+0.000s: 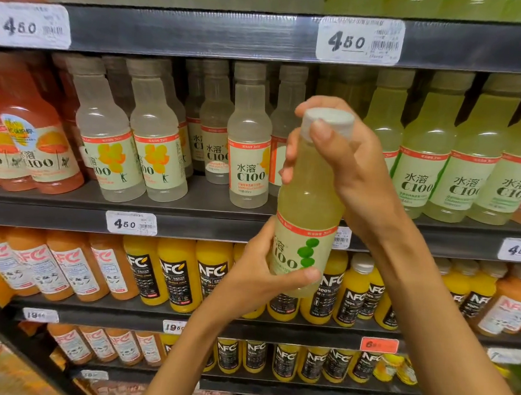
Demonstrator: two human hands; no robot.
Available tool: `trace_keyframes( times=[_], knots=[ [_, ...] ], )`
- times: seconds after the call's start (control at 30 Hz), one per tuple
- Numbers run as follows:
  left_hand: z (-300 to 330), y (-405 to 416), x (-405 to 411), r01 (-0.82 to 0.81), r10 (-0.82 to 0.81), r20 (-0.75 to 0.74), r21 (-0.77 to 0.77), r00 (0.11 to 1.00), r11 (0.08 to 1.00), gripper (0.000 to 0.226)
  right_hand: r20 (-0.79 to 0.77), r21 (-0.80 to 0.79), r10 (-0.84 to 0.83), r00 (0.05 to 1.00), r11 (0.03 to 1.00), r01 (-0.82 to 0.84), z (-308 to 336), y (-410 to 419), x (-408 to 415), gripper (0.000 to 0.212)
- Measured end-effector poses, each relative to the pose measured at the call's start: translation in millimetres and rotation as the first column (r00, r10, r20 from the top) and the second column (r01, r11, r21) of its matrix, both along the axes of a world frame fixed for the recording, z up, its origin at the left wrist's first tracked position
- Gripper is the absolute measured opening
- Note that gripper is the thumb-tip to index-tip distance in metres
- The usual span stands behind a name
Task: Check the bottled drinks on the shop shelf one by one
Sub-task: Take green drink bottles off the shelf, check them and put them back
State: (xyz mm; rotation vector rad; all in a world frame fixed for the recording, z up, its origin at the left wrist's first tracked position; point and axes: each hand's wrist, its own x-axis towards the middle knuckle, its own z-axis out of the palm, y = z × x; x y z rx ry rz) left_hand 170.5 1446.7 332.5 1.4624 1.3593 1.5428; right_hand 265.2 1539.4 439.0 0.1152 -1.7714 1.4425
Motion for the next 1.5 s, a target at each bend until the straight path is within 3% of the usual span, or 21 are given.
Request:
trace_keyframes(
  times=[0.17,0.33,0.53,0.6,0.73,0.9,1.0,1.1,1.2,1.27,1.33,1.4,1.5],
  knots=[
    [-6,5,-3,-0.138,0.152,-0.086,0.157,0.985,0.978,0.065,-0.054,0.267,0.079,0.995,0.962,-0.062,-2,-7,19,0.026],
    [-7,7,2,-0.146,0.161,-0.05,0.222,0.986,0.964,0.064,-0.046,0.381,0.088,0.995,0.922,-0.064,0,-9,28,0.03],
    [-3,-4,6,-0.01,-0.025,0.167,0.207,0.986,0.978,0.059,-0.122,0.069,0.104,0.987,0.993,-0.096,1,-1,20,0.032],
    [-3,-7,8,-0.025,-0.014,0.215,0.178,0.977,0.984,0.054,-0.069,-0.022,0.061,0.996,0.998,-0.063,-3,3,12,0.039],
    [-4,-12,11,-0.058,0.035,0.264,0.083,0.964,0.995,0.036,0.028,-0.196,0.073,0.997,0.978,-0.066,-12,8,0,0.032],
    [7,-12,15,-0.143,0.118,0.199,0.117,0.973,0.983,0.035,0.03,-0.212,-0.113,0.993,0.97,0.116,-13,7,-7,0.021],
    [8,-10,13,-0.181,0.155,0.235,0.096,0.96,0.979,0.041,0.103,-0.199,-0.127,0.987,0.969,0.145,-12,8,-8,0.026],
    [11,-12,9,-0.013,-0.006,0.417,0.043,0.909,0.999,0.061,0.107,-0.253,0.003,0.994,0.967,0.025,-7,15,-7,0.033],
    [16,-12,10,0.257,-0.257,0.575,0.083,0.777,0.963,0.064,0.071,-0.364,0.178,0.981,0.921,-0.141,-5,16,-11,0.037],
    [14,-11,11,0.28,-0.266,0.568,0.065,0.779,0.958,0.062,0.035,-0.395,0.262,0.965,0.89,-0.227,-3,13,-13,0.034],
    [10,-10,7,0.144,-0.135,0.485,0.019,0.864,0.989,0.059,0.027,-0.37,0.253,0.967,0.901,-0.225,-1,12,-10,0.028],
    [11,-10,5,-0.049,0.05,0.358,-0.013,0.933,0.999,0.054,0.058,-0.292,0.143,0.988,0.949,-0.12,2,12,-7,0.023],
    [17,-7,10,-0.137,0.126,0.231,0.032,0.965,0.99,0.045,0.092,-0.207,-0.031,0.995,0.977,0.049,6,12,-7,0.019]
  ],
)
